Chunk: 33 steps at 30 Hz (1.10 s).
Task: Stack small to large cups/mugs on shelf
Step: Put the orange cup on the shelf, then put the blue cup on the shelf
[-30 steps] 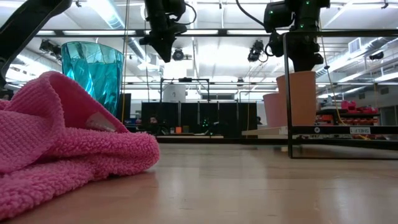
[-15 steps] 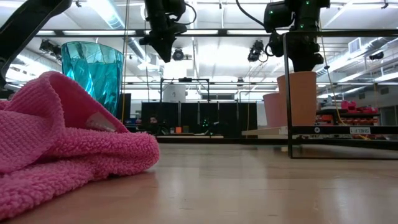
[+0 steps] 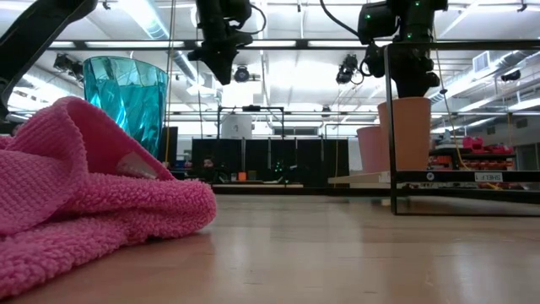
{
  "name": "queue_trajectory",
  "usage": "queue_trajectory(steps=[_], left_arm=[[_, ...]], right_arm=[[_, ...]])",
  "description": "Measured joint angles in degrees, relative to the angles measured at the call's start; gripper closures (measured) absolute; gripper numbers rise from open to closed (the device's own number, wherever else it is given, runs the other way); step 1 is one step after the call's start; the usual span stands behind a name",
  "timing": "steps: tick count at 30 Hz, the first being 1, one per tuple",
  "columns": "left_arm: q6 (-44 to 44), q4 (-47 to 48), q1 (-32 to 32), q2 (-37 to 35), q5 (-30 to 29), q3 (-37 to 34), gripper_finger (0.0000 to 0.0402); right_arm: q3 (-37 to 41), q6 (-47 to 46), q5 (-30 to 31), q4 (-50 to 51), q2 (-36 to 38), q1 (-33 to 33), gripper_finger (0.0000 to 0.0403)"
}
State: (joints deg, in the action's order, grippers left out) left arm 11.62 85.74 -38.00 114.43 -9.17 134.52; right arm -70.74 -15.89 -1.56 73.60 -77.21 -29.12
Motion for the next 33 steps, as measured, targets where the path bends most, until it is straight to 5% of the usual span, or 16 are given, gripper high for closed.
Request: queue_trajectory(steps=[20,33], left_arm=[[1.0,4.2,0.0,0.0,0.0,0.0,0.0325],[6.0,4.3,5.4,-0.6,7.4,0.0,0.0332]], right_arm=[[0.0,-1.1,1.8,1.1,7.6,-1.3,0.0288],[0.0,-4.1,1.7,1.8,20.5,-1.1,0.0288]])
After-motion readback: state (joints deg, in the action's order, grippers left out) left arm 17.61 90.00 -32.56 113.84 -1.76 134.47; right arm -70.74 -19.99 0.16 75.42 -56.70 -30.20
